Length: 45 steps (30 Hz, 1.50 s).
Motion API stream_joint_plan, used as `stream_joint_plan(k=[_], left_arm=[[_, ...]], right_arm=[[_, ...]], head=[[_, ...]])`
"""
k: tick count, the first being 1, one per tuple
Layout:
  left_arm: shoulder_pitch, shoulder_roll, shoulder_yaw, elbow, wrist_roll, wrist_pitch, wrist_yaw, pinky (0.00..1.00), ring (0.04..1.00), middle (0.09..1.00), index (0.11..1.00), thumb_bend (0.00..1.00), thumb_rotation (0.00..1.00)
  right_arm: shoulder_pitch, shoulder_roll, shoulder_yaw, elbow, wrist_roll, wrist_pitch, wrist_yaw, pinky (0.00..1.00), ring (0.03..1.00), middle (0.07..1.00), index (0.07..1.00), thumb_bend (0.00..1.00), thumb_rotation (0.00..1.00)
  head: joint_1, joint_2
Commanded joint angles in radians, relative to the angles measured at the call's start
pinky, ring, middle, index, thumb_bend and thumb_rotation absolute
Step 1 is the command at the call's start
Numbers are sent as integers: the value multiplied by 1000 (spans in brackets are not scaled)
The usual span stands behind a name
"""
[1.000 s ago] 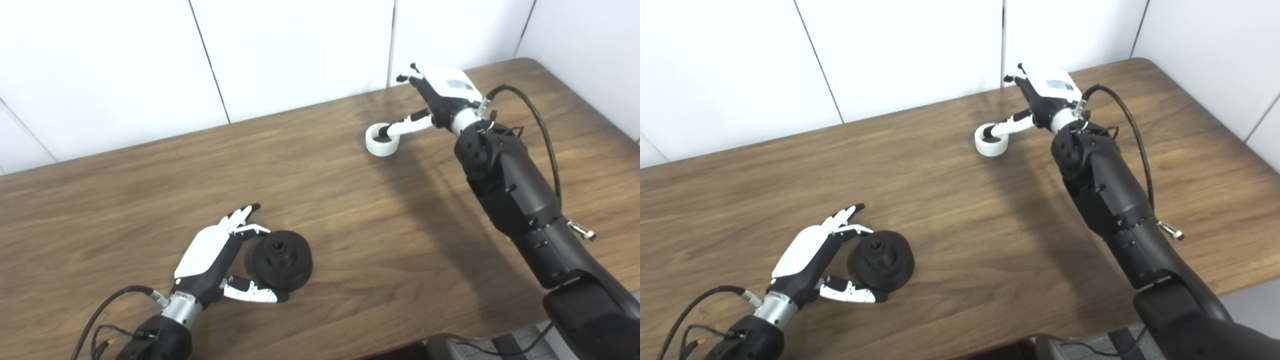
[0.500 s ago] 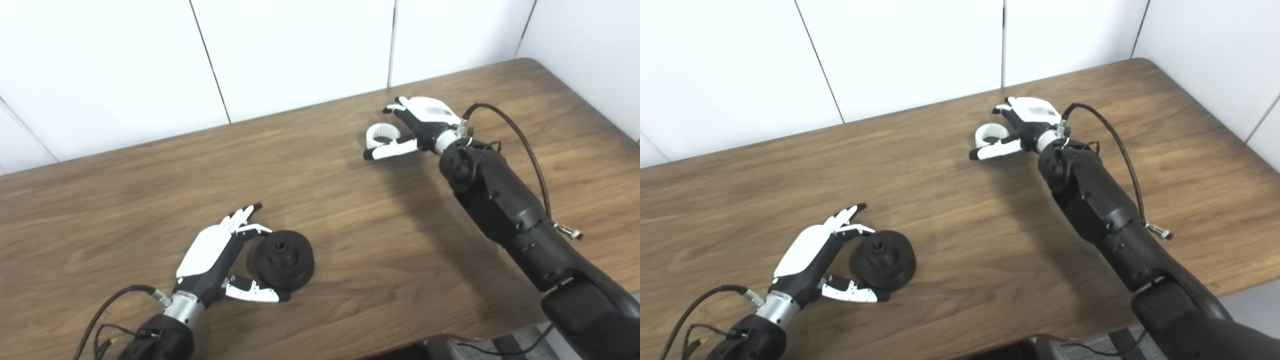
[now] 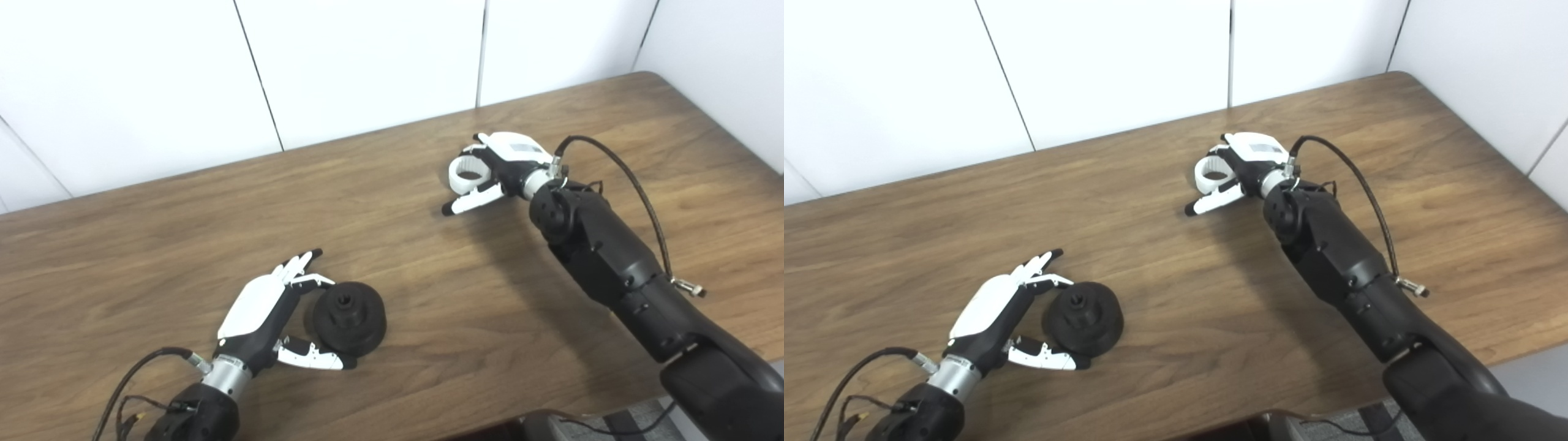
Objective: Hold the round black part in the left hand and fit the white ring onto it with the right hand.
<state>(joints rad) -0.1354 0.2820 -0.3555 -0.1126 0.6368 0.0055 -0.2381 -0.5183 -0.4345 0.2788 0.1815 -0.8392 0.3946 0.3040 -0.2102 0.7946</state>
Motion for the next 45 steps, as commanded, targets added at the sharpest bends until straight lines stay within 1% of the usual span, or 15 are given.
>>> stream_joint_plan(k=[1,4,13,19,21,23,26,28,30,34,41,45], left_arm=[[-16,9,11,-39,8,-10,7,1000,1000,1000,633,996,363],[-16,11,13,-39,5,-16,8,1000,1000,1000,631,994,364],[-9,18,22,-53,2,-18,3,1000,1000,1000,629,990,368],[-7,21,29,-56,-3,-19,-4,1000,1000,1000,627,986,357],[-8,21,30,-53,-5,-23,-3,1000,1000,1000,626,986,364],[-9,21,29,-53,-4,-22,-4,1000,1000,1000,627,986,372],[-10,20,28,-56,-1,-18,-8,1000,1000,1000,628,985,373],[-10,19,28,-57,-4,-19,-9,1000,1000,1000,628,983,370],[-9,19,28,-57,-4,-19,-9,1000,1000,1000,628,983,369],[-6,20,29,-61,-3,-20,-8,1000,1000,1000,627,982,372],[-5,22,30,-63,-2,-19,-10,1000,1000,1000,627,976,362],[-4,21,31,-57,-3,-25,-7,1000,1000,1000,626,976,364]], right_arm=[[-39,-9,-6,-11,0,-15,-36,878,944,993,843,908,503],[-44,-12,-6,3,2,-20,-47,873,939,987,843,896,490],[-57,-23,-7,50,7,-19,-62,867,933,978,850,883,493],[-54,-30,-20,64,15,-31,-92,830,909,966,834,886,477],[-49,-29,-28,64,23,-34,-109,824,906,961,818,872,454],[-41,-24,-42,63,33,-44,-143,814,890,937,746,840,389],[-33,-17,-48,65,40,-50,-180,823,881,920,668,797,320],[-30,-15,-46,64,44,-49,-193,842,879,912,634,773,281],[-27,-13,-44,64,47,-50,-204,851,878,905,621,762,262],[-22,-10,-47,61,56,-60,-225,848,872,896,609,752,261],[-18,-15,-43,56,61,-66,-235,846,864,889,602,765,315],[-13,-14,-46,56,67,-80,-247,833,856,882,596,777,310]], head=[[3,1],[4,3],[7,7],[2,10],[4,10],[8,12],[7,14],[8,16],[10,17],[6,20],[8,24],[12,24]])
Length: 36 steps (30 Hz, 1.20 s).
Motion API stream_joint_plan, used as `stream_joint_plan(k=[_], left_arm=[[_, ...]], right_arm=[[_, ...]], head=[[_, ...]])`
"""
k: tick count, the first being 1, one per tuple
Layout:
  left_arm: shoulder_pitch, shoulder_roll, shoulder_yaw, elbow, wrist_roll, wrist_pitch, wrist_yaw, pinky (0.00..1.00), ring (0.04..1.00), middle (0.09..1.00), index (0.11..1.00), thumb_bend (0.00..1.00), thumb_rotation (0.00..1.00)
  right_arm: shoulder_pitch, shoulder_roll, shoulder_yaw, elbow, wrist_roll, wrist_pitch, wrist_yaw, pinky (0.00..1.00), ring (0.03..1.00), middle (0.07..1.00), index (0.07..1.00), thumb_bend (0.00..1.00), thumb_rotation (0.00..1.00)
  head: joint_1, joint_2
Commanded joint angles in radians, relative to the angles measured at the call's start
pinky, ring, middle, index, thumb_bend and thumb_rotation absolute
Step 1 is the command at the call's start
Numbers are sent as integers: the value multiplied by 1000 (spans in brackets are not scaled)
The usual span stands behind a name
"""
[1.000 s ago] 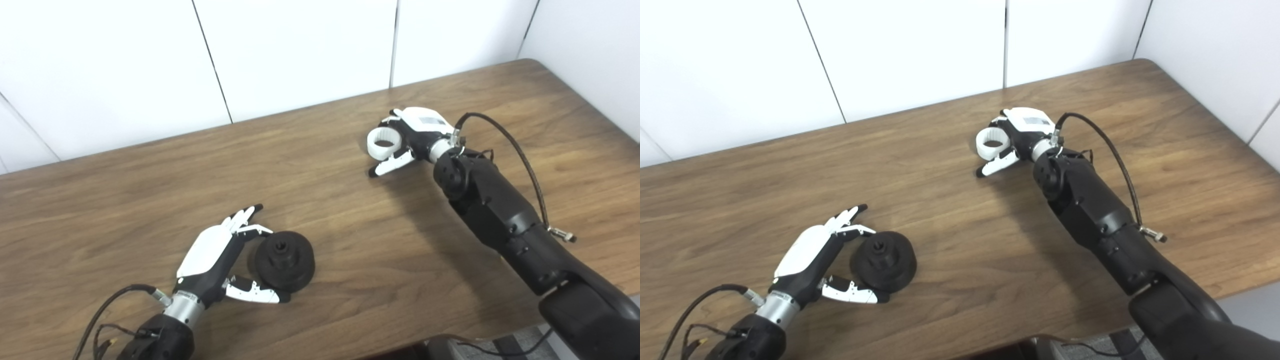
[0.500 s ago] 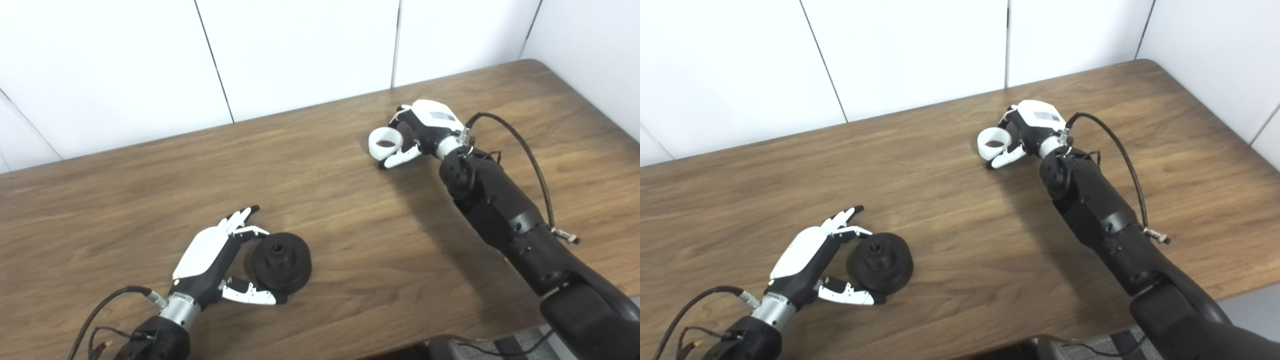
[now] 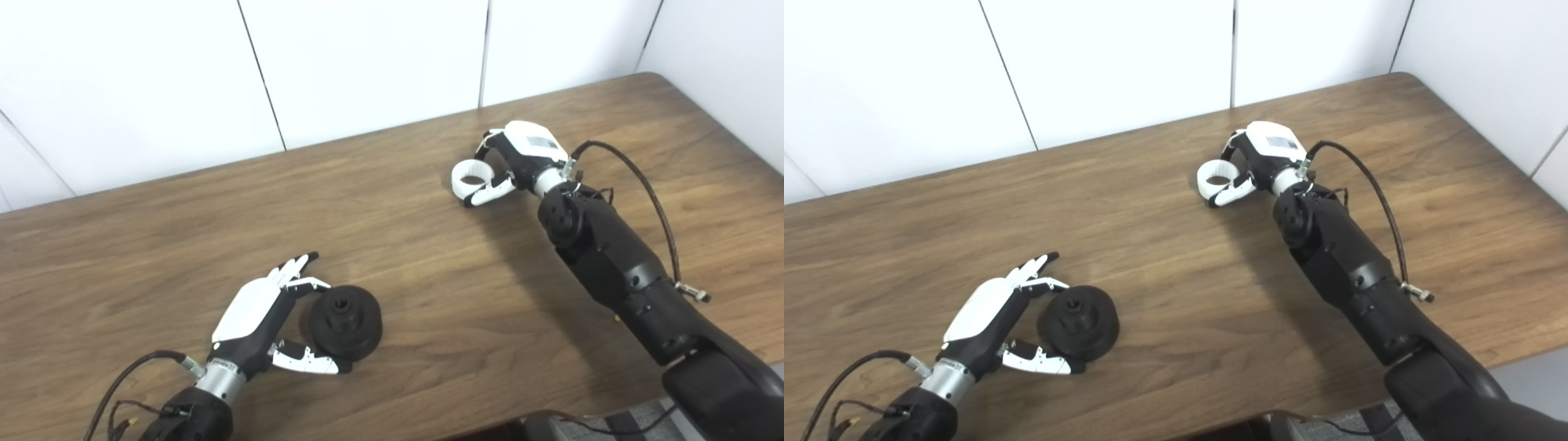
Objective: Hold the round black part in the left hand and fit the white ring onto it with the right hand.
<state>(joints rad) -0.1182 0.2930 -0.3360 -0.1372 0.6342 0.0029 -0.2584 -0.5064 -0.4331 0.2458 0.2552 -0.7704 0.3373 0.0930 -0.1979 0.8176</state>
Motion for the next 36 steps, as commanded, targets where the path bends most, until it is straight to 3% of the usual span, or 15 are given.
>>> stream_joint_plan(k=[1,11,16,18,20,25,36], left_arm=[[-22,10,11,-33,1,-21,13,1000,1000,1000,626,976,369],[-23,4,10,-36,13,-10,11,1000,1000,1000,628,972,371],[-27,0,13,-30,11,-13,15,1000,1000,1000,628,974,357],[-27,-2,12,-27,16,-16,18,1000,1000,1000,625,980,358],[-28,-2,12,-26,20,-15,16,1000,1000,1000,626,980,361],[-30,-6,12,-23,20,-13,13,1000,1000,1000,628,981,362],[-35,-16,14,-28,22,-10,10,1000,1000,1000,626,980,362]], right_arm=[[-23,-15,-14,-16,0,-28,-43,829,854,879,592,779,308],[-8,-12,-36,-78,19,-50,-98,840,860,874,576,760,290],[-1,-7,-70,-173,28,-46,-113,888,872,876,568,764,292],[-1,-8,-83,-215,28,-48,-115,864,862,872,564,776,281],[-1,-9,-99,-263,38,-43,-104,911,888,888,577,772,288],[-7,-18,-114,-362,30,-27,-76,910,892,896,586,785,327],[117,12,-144,-571,8,-12,-55,880,867,879,593,818,300]], head=[[1,1],[6,3],[5,3],[6,4],[10,5],[7,5],[20,16]])
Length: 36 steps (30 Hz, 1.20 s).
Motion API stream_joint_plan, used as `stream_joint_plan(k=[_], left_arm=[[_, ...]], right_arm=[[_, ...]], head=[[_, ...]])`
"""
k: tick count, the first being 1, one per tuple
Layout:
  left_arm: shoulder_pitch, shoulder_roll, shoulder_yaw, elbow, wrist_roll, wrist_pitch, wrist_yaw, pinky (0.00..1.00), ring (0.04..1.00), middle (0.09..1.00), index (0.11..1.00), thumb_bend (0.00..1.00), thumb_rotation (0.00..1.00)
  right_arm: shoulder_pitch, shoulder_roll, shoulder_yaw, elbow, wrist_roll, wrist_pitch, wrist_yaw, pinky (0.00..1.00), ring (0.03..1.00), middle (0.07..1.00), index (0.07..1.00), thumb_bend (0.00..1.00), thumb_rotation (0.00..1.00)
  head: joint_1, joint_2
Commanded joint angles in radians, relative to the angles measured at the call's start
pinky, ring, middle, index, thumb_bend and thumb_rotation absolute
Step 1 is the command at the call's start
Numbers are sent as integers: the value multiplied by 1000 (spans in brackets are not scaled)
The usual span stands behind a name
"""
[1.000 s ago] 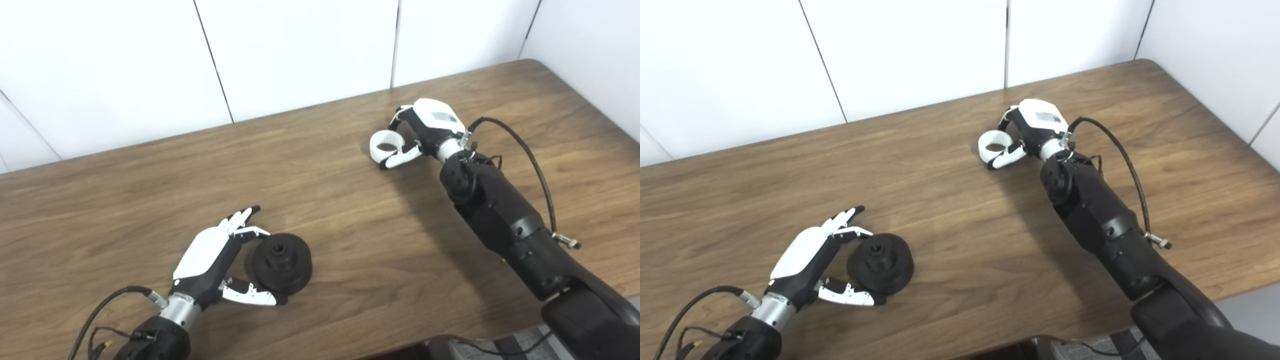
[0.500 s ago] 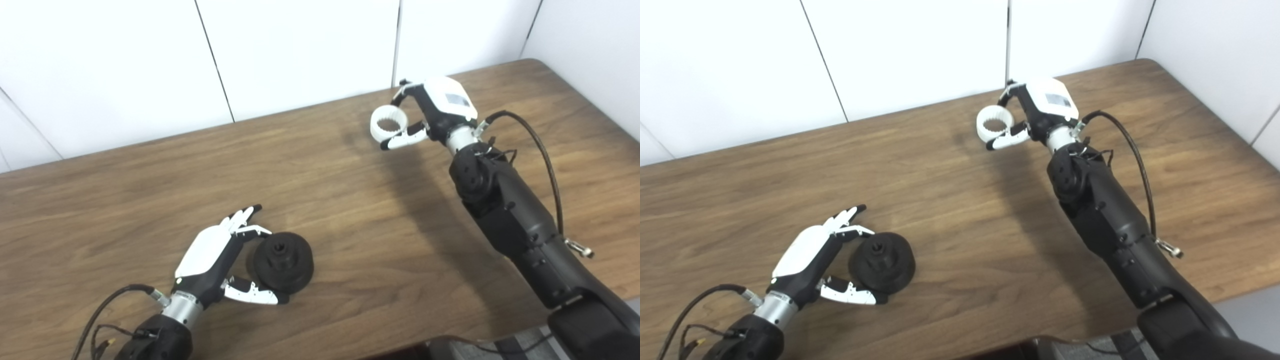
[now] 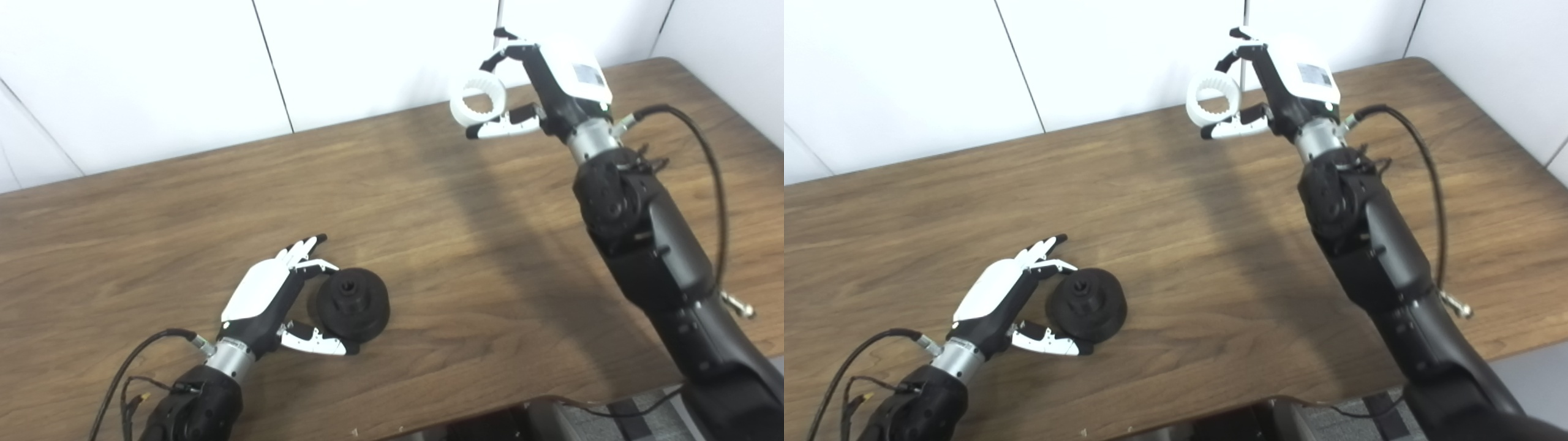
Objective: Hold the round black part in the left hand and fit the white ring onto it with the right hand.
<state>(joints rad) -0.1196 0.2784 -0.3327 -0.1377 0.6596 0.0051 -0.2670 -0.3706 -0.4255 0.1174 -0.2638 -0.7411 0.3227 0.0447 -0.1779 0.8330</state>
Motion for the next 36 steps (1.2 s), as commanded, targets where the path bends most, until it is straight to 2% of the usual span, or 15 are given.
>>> stream_joint_plan(k=[1,3,5,9,12,15,18,19,21,23,29,36], left_arm=[[-35,-1,12,-26,-4,-13,18,1000,1000,1000,625,980,362],[-38,0,10,-26,2,-9,13,1000,1000,1000,626,976,365],[-42,0,10,-30,3,0,3,1000,1000,1000,627,977,369],[-45,-1,12,-29,3,1,0,1000,1000,1000,627,982,369],[-49,-4,13,-28,4,5,1,1000,1000,1000,625,988,367],[-52,-8,12,-30,6,17,-3,1000,1000,1000,624,993,356],[-56,-16,4,-30,16,25,-6,1000,1000,1000,627,987,355],[-57,-19,2,-31,19,27,-7,1000,1000,1000,628,984,352],[-60,-34,-6,-25,29,29,-1,1000,1000,1000,627,986,346],[-62,-45,-12,-20,36,31,4,1000,1000,1000,626,990,357],[-64,-63,-16,-19,49,41,0,1000,1000,1000,627,991,388],[-66,-70,-21,-13,56,31,13,1000,1000,1000,623,987,356]], right_arm=[[-1,11,-19,-72,-24,5,-6,876,868,879,595,817,302],[43,24,-25,-111,-29,-9,-17,791,849,873,593,828,286],[87,40,-31,-145,-33,-23,-28,767,835,867,593,832,282],[164,81,-39,-205,-36,-35,-43,766,841,868,597,838,282],[228,117,-29,-261,-50,-28,-29,811,855,875,608,842,298],[269,141,-12,-288,-64,-43,-25,778,849,867,609,845,308],[289,152,-9,-301,-54,-53,-10,818,861,868,611,833,306],[293,154,-12,-304,-50,-56,-6,833,866,869,613,830,300],[305,154,-15,-306,-39,-76,-7,799,854,863,611,834,282],[312,155,-15,-303,-33,-94,-8,766,843,859,606,841,278],[323,167,-8,-312,-17,-107,20,796,848,858,605,858,274],[327,184,28,-328,-5,-122,54,794,848,858,599,862,243]], head=[[1,1],[1,2],[3,4],[5,5],[8,6],[32,11],[116,16],[123,16],[189,20],[211,25],[229,33],[239,36]])
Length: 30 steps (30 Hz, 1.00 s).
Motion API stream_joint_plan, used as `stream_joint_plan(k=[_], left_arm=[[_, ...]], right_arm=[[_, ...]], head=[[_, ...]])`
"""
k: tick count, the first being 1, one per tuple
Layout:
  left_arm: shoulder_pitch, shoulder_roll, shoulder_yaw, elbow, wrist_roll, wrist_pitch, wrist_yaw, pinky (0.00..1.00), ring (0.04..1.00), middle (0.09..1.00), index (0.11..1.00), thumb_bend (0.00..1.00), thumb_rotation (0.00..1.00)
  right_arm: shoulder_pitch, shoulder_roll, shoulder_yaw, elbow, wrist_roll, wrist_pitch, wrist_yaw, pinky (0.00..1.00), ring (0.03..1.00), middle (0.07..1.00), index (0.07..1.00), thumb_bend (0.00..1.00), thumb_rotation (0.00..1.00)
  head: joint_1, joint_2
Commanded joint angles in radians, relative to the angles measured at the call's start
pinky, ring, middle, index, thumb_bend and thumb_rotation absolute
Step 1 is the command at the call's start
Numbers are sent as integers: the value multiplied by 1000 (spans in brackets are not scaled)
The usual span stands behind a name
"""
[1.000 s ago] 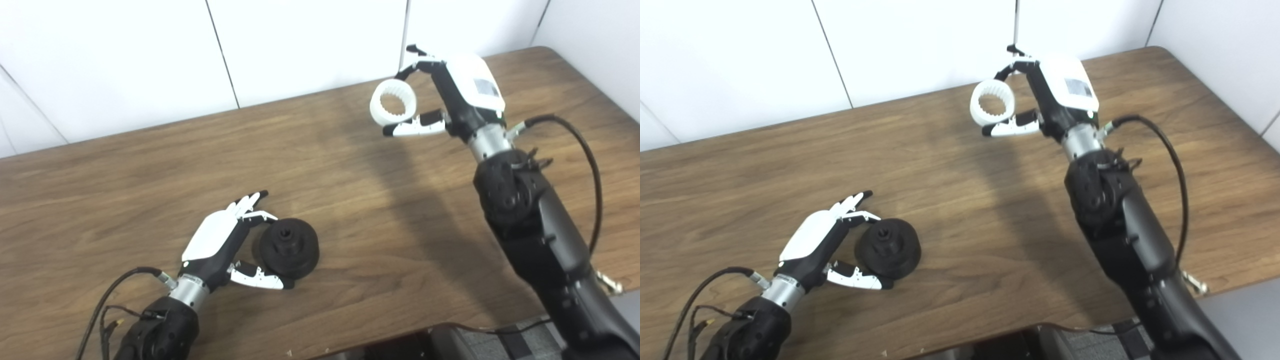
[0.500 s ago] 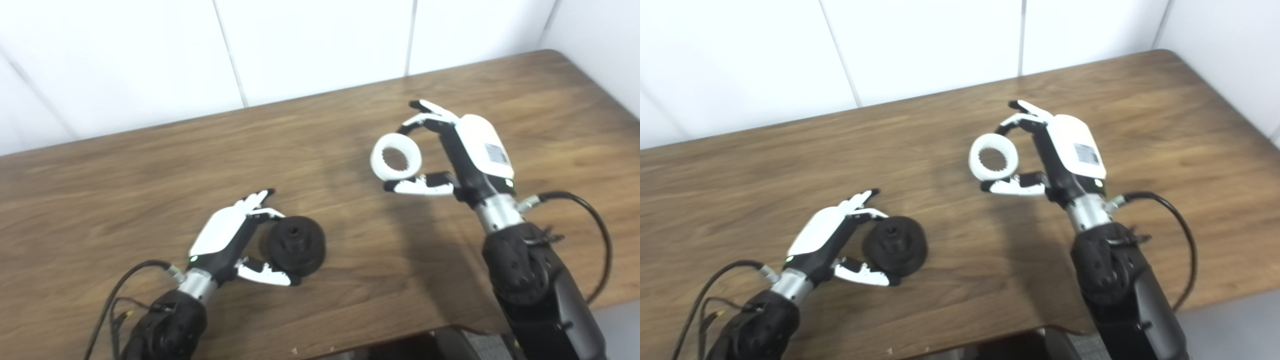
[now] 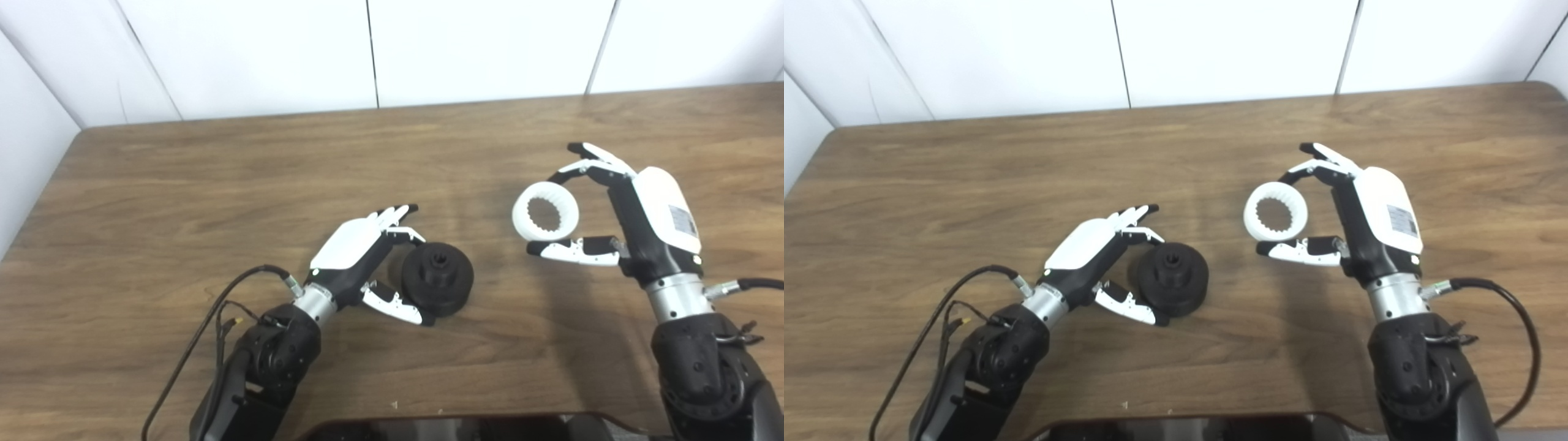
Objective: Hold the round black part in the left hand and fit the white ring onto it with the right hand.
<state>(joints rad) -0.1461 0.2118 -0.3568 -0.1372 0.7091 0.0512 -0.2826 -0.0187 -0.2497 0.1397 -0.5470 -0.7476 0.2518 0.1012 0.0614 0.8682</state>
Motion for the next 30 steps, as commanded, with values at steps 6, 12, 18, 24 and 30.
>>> stream_joint_plan(k=[6,12,18,24,30], left_arm=[[-36,-10,1,-18,13,-9,28,1000,1000,1000,623,987,362],[-33,-12,4,-18,9,-10,26,1000,1000,1000,623,988,358],[-35,-15,1,-18,12,-6,24,1000,1000,1000,624,986,347],[-35,-18,0,-17,14,-6,25,1000,1000,1000,623,983,350],[-35,-21,0,-19,16,-6,27,1000,1000,1000,620,979,359]], right_arm=[[-19,27,44,-58,-12,-60,34,830,859,862,603,860,244],[-8,40,95,-46,-22,-77,76,832,858,864,610,845,283],[0,60,150,-24,-41,-83,102,837,857,866,616,846,299],[-11,75,184,-8,-62,-88,113,855,853,864,620,849,313],[-24,91,205,24,-79,-106,109,832,845,862,620,851,310]], head=[[-17,4],[-21,5],[-19,6],[-21,9],[-15,12]])
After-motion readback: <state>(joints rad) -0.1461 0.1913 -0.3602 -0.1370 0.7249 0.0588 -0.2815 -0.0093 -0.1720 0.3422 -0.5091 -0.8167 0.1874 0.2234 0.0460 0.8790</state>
